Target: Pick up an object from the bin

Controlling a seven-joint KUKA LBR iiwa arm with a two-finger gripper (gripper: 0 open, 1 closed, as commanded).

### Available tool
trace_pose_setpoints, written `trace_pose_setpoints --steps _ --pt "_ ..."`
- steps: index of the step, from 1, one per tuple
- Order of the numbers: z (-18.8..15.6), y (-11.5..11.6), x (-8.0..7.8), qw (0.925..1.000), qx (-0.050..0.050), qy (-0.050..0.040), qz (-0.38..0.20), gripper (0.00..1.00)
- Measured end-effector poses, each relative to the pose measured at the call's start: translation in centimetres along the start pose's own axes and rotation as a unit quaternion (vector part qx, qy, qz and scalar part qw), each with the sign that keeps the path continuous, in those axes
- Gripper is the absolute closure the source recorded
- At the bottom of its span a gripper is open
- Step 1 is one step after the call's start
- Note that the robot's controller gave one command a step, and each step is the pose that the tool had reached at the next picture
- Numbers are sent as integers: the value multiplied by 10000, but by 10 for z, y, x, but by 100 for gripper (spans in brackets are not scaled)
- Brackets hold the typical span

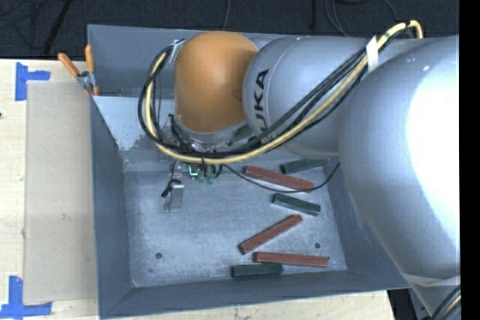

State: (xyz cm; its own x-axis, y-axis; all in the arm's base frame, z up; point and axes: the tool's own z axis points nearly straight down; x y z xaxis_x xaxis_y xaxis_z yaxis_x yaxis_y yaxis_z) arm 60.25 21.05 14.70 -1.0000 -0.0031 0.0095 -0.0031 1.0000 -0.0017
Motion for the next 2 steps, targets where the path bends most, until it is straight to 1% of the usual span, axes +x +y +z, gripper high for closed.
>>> trace_pose_setpoints --steps 1,2 --pt "-13 -118 -13 9913 11 -43 -1319 0" --pt "41 -154 82 9687 -2 -2 -2483 0"
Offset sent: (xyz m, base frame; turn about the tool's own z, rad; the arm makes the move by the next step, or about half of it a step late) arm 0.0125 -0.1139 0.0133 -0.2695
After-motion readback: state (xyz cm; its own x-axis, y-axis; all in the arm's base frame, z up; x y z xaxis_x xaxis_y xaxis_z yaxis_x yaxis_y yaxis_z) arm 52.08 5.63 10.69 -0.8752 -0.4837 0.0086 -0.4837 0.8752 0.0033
